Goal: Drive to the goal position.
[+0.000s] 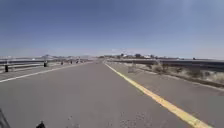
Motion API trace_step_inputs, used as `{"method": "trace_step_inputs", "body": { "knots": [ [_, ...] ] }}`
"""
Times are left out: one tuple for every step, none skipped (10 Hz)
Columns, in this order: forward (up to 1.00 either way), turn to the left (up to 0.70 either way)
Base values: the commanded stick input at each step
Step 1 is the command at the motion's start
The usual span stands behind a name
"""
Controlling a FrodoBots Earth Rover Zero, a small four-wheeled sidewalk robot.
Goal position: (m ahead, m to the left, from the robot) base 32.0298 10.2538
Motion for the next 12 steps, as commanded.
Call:
{"method": "trace_step_inputs", "body": {
  "knots": [
    [0.85, 0.0],
    [0.85, 0.0],
    [0.85, 0.0],
    [0.85, 0.0],
    [0.85, 0.0],
    [0.85, 0.0],
    [0.85, 0.0],
    [0.85, 0.0],
    [0.85, 0.0],
    [0.85, 0.0],
    [0.85, 0.0],
    [0.85, 0.0]
  ]
}}
